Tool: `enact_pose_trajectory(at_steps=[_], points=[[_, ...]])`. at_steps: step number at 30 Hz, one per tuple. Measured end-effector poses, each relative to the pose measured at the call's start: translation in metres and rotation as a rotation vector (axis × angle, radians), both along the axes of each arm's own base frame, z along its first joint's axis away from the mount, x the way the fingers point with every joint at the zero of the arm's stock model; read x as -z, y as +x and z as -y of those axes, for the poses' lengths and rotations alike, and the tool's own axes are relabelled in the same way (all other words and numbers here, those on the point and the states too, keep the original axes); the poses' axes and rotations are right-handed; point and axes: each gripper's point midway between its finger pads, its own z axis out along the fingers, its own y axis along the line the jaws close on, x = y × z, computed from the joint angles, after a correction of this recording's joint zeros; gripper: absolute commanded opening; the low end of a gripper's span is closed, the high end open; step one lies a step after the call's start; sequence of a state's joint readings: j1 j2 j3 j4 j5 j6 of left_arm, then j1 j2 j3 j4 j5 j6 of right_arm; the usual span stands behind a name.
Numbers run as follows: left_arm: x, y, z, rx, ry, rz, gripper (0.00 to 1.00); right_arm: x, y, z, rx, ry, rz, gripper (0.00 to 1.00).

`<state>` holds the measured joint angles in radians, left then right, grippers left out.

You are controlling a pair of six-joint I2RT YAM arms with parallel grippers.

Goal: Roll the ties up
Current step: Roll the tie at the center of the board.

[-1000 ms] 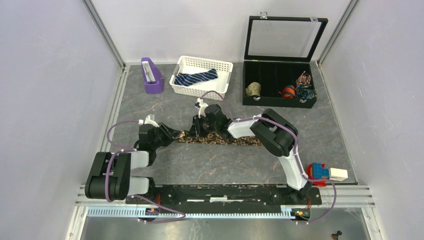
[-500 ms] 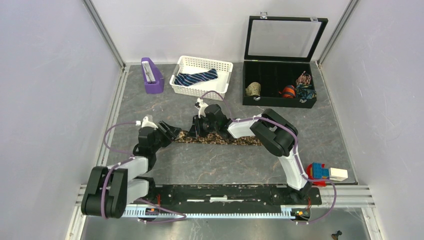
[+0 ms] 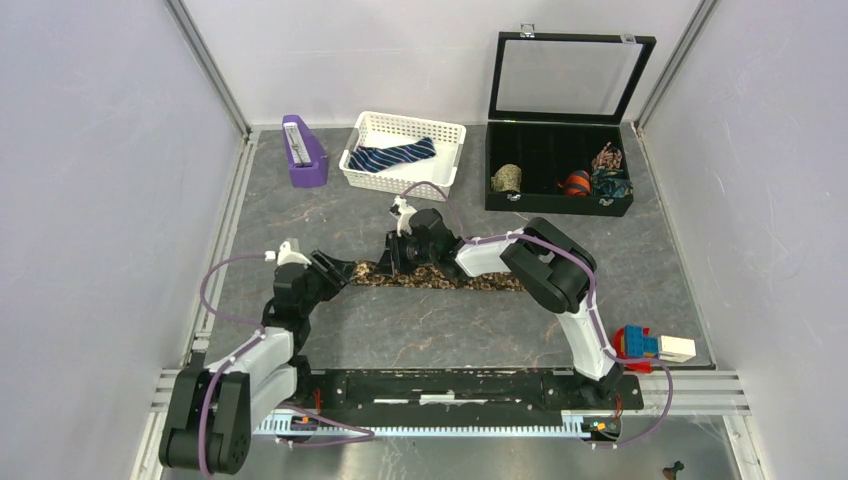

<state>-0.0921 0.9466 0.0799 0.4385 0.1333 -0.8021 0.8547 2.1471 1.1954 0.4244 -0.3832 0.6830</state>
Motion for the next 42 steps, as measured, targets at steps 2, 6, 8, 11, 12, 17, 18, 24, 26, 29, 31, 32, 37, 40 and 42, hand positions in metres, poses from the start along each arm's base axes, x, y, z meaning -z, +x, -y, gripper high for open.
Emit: enact_pose_trajectory(at_steps=[2,6,8,11,12,17,18,24,26,29,31,32,37,40,42], points=[[0.007,-0.002,0.001,-0.006,-0.014,-0.031,0.61,0.0,0.0,0.0,0.0,-0.001,-0.001,0.25],[0.018,-0.005,0.002,-0.014,-0.038,-0.08,0.59,0.0,-0.001,0.001,0.0,-0.002,-0.002,0.25],[0.019,-0.004,0.003,-0.018,-0.048,-0.081,0.57,0.001,-0.002,0.002,0.0,-0.003,-0.003,0.24],[0.02,-0.003,0.004,-0.02,-0.057,-0.085,0.51,0.001,-0.003,0.004,0.001,-0.005,-0.004,0.25],[0.02,-0.002,0.005,-0.02,-0.059,-0.087,0.5,0.001,-0.003,0.004,0.0,-0.005,-0.005,0.24],[0.023,-0.003,0.007,-0.018,-0.071,-0.093,0.48,0.001,-0.004,0.004,0.0,-0.005,-0.005,0.25],[0.023,-0.003,0.008,-0.015,-0.073,-0.093,0.48,0.001,-0.004,0.004,0.0,-0.005,-0.005,0.24],[0.023,-0.007,0.019,0.014,-0.074,-0.09,0.44,0.001,-0.004,0.004,0.0,-0.005,-0.005,0.25],[0.024,-0.007,0.019,0.01,-0.067,-0.092,0.4,0.001,-0.004,0.004,0.0,-0.005,-0.005,0.25],[0.026,-0.006,0.019,0.001,-0.061,-0.096,0.34,0.001,-0.004,0.004,0.0,-0.005,-0.005,0.25],[0.027,-0.006,0.019,-0.004,-0.056,-0.095,0.31,0.001,-0.004,0.004,0.0,-0.005,-0.005,0.25],[0.028,-0.006,0.019,-0.008,-0.052,-0.097,0.29,0.001,-0.004,0.004,0.0,-0.005,-0.005,0.25],[0.029,-0.004,0.017,-0.021,-0.04,-0.093,0.18,-0.002,-0.005,0.006,0.0,-0.004,-0.004,0.25],[0.028,-0.004,0.018,-0.02,-0.038,-0.087,0.12,-0.004,-0.007,0.007,-0.001,-0.004,-0.005,0.31],[0.027,-0.004,0.019,-0.017,-0.036,-0.083,0.09,-0.007,-0.009,0.009,-0.005,-0.004,-0.007,0.38]])
